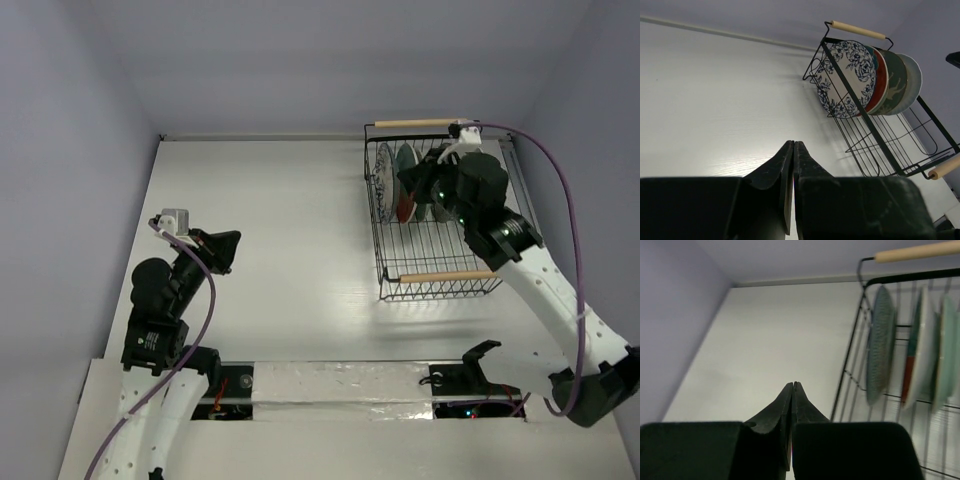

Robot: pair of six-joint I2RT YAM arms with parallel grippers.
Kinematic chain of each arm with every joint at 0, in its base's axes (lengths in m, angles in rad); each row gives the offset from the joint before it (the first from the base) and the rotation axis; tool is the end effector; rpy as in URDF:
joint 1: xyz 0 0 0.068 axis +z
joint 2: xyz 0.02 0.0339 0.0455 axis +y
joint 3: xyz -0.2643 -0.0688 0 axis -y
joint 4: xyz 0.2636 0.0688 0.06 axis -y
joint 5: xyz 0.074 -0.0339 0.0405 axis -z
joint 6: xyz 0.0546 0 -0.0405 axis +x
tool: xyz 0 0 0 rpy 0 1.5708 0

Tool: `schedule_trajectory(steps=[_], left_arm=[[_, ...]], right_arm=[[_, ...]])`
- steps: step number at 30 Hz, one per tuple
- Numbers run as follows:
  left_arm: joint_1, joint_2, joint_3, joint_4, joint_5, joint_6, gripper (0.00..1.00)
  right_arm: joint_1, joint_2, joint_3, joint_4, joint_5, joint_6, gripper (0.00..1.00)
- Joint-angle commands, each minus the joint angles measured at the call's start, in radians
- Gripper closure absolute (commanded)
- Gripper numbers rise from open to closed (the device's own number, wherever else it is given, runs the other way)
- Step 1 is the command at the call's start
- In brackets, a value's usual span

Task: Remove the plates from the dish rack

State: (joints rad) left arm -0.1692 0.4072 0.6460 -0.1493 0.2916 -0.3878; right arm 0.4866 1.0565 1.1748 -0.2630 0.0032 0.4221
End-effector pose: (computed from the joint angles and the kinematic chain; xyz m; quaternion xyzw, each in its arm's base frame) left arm 0.1403 -0.0399 0.3501 0.0338 0.6753 -0.2950 0.6751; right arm 0.2404 0.1270 0.4158 -0.0233 0.7560 0.2860 0.5883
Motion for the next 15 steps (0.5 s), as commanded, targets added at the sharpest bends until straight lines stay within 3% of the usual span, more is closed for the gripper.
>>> schedule_trajectory(steps=[1, 3, 4, 7, 15], left_arm=[[-0.004, 0.013, 0.012, 0.022, -0.029, -0.005, 1.00], [-0.004, 0.018, 0.012, 0.019, -0.034, -0.006, 1.00], [-0.004, 0.018, 0.011, 0.020, -0.029, -0.006, 0.98], [-0.004, 0.019, 0.011, 0.019, -0.026, -0.008, 0.93], [-0.004, 0.013, 0.006, 0.027, -0.008, -0.005, 0.80]], right_arm=[[0.010, 0.088, 0.127, -0.056, 0.205, -0.092, 1.00], [0.021, 0.169, 0.193, -0.093, 0.262, -0.124, 0.97], [0.021, 0.195, 0.212, -0.103, 0.294, -0.132, 0.76], [0.021, 0.276, 0.266, -0.130, 0.363, -0.166, 0.45], [0.021, 0.482, 0.397, -0.234, 0.443, -0.206, 0.41]])
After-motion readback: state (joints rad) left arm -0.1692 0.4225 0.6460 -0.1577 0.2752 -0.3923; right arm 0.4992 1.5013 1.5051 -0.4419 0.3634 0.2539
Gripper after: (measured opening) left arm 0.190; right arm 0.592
